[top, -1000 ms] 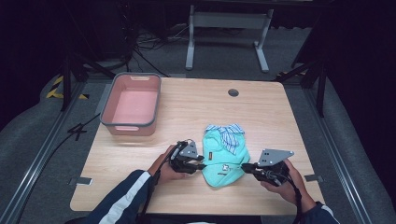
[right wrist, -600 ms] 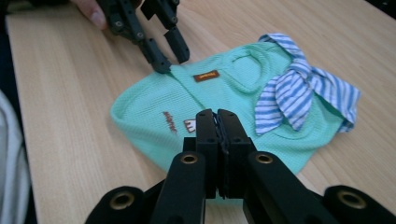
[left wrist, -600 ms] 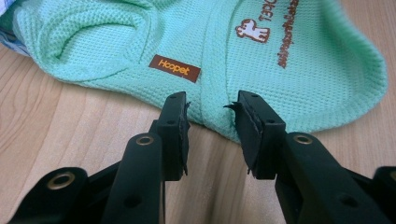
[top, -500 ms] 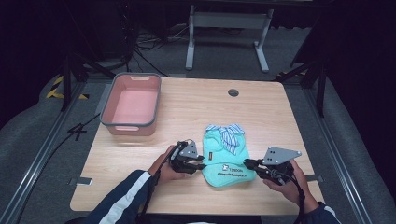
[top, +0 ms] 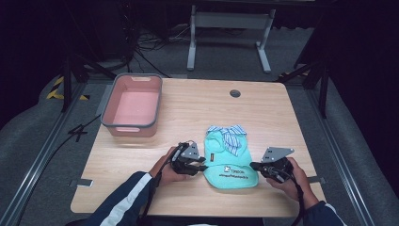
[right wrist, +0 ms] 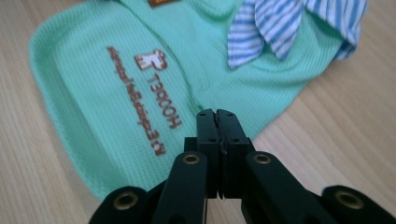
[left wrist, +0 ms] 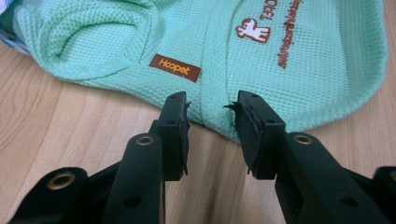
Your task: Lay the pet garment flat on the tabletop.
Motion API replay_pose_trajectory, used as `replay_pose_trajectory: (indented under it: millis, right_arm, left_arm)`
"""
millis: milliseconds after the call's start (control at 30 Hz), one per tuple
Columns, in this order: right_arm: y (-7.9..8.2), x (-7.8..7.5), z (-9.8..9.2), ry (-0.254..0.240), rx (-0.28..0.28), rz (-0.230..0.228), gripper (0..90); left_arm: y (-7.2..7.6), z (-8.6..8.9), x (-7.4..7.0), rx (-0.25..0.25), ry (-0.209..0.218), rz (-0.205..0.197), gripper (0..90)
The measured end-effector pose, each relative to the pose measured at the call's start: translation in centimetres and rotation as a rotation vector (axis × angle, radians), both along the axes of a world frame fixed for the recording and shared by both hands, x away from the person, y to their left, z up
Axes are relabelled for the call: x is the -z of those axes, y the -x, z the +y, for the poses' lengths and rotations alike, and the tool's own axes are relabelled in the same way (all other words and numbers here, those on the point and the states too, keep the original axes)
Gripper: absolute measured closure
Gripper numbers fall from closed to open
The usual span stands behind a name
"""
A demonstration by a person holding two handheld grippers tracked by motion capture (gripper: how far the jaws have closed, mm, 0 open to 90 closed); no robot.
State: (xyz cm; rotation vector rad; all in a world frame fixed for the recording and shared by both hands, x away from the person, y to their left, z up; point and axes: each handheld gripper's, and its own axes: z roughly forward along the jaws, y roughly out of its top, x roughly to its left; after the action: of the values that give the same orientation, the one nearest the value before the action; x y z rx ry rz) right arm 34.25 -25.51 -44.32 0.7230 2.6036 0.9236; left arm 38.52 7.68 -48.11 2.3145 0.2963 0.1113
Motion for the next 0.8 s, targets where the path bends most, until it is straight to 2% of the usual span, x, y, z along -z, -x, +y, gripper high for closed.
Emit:
replay_pose_trajectory:
  millis: [67, 133, 167, 233, 367, 600, 800]
  right_arm:
    - [-0.3, 0.6, -0.1, 0.024, 0.003, 0.034, 89.9]
    - [-0.6, 1.3, -0.2, 0.074, 0.0, 0.068, 90.0]
    - [-0.6, 1.6, -0.2, 0.081, 0.003, 0.086, 90.0]
    - [-0.7, 1.8, -0.5, 0.055, 0.005, 0.098, 90.0]
    - [-0.8, 1.8, -0.3, 0.044, 0.006, 0.094, 89.9]
    - [-1.1, 2.1, 0.4, 0.042, 0.023, 0.052, 89.7]
    - [-2.1, 2.5, 0.5, 0.003, 0.103, 0.016, 89.5]
  left_arm:
    - [0.0, 0.0, 0.0, 0.0, 0.0, 0.002, 64.1]
    - [0.0, 0.0, 0.0, -0.001, -0.001, 0.0, 64.1]
    - [0.0, 0.0, 0.0, 0.0, 0.0, 0.001, 64.1]
    - [0.0, 0.0, 0.0, -0.009, 0.002, 0.013, 63.9]
    - [-0.1, 0.0, 0.0, -0.022, 0.004, 0.022, 62.1]
    - [-0.6, 0.1, 0.0, -0.052, -0.005, -0.007, 62.0]
    - [-1.8, 0.8, -0.2, -0.115, -0.018, -0.003, 61.2]
